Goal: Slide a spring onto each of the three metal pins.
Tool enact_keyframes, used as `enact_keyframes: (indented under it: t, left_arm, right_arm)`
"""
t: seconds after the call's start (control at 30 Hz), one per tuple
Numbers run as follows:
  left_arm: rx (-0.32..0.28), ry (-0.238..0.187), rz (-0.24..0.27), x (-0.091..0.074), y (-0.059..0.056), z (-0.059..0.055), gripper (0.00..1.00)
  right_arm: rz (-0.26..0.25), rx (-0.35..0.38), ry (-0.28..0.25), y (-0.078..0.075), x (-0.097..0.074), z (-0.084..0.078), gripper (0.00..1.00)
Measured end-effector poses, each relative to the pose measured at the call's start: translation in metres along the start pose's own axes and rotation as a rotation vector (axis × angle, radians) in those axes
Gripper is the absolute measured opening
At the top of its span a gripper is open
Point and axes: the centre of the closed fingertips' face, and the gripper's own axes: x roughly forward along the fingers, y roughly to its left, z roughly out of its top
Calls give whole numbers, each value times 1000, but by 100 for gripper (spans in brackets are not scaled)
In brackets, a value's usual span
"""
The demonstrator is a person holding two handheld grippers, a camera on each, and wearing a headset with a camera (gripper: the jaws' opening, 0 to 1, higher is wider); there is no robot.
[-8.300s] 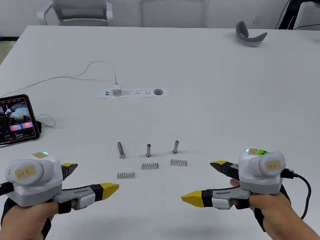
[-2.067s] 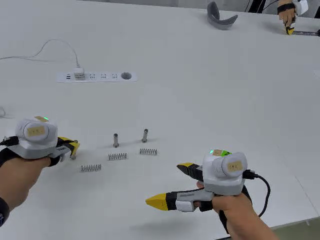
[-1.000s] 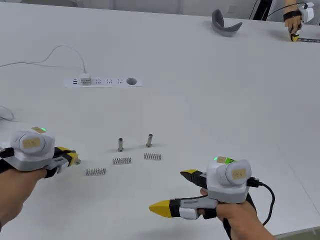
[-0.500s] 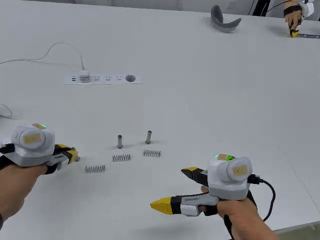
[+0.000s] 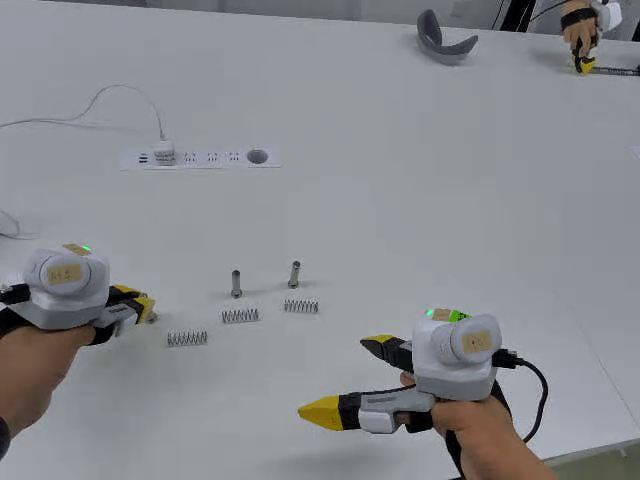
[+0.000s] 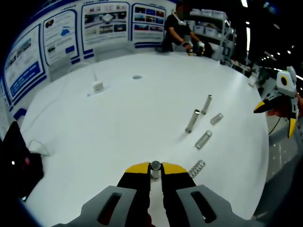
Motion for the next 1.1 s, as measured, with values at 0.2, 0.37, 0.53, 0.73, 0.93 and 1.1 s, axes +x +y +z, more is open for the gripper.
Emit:
enact_keyframes:
  t: [0.2, 0.37, 0.53, 0.73, 0.93, 1.1]
  left_arm:
    - [4, -6, -7, 7, -5, 7, 8]
    - [9, -9, -20, 14, -11, 14, 8]
    - [15, -14, -28, 21, -14, 20, 8]
    - [22, -16, -34, 27, -16, 25, 8]
    - [23, -20, -37, 31, -16, 30, 8]
    - [32, -19, -40, 34, -18, 31, 8]
  right_arm:
    - [-3, 4, 4, -1, -1, -3, 91]
    - [-8, 7, 3, -2, -3, -4, 92]
    - [-12, 11, 2, -5, -5, -5, 92]
    - [-14, 16, 2, -5, -5, -6, 92]
    - [-14, 17, 3, -5, -5, -6, 92]
    - [-13, 18, 3, -5, -5, -7, 92]
